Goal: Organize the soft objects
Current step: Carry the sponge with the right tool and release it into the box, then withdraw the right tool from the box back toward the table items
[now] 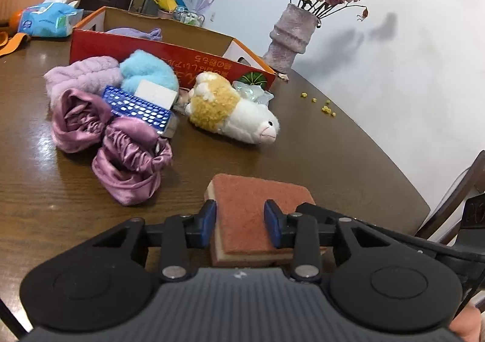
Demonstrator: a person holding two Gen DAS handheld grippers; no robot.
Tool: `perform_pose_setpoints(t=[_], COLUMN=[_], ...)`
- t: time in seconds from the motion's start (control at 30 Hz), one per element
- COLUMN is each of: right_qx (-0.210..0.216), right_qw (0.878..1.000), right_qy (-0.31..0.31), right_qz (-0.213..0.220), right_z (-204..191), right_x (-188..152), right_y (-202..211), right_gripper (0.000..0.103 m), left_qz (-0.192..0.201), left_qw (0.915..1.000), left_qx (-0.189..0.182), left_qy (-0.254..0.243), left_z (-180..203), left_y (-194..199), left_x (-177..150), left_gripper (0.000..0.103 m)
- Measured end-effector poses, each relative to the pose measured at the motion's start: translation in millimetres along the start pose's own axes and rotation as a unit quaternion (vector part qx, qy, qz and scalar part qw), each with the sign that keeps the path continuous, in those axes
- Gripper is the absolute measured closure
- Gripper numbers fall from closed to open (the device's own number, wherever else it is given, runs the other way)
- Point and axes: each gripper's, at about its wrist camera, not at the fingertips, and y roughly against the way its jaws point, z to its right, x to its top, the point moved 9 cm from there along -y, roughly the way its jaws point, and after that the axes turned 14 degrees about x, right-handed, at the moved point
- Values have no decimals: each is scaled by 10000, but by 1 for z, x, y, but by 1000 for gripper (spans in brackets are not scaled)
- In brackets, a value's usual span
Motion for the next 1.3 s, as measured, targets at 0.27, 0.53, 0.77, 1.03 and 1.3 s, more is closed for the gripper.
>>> perform_pose_setpoints(t=[0.27,0.53,0.77,1.03,1.3], right_qx=[139,484,798,426,243], right_qw=[9990,9932,9963,9924,9924], right_qy=[333,905,289,177,514], right_qz=[274,549,-133,-1138,-1088], right_z=[-24,-51,-31,-15,-29], right_x=[24,139,212,189,192], right_y=[5,-58,-198,-292,-271], right_gripper=[76,77,77,74,71], left_qz=[606,1221,918,294,996], left_qw=[9981,9924,9916,9920,9835], left_qx=[-67,69,884,1228,1466], left_qy=[31,128,223,72,-359], left_z=[-3,-29,-92,-140,-132], left_y=[29,15,-65,-114,-58], left_x=[28,154,235,222,241], left_gripper=[71,72,72,60,47])
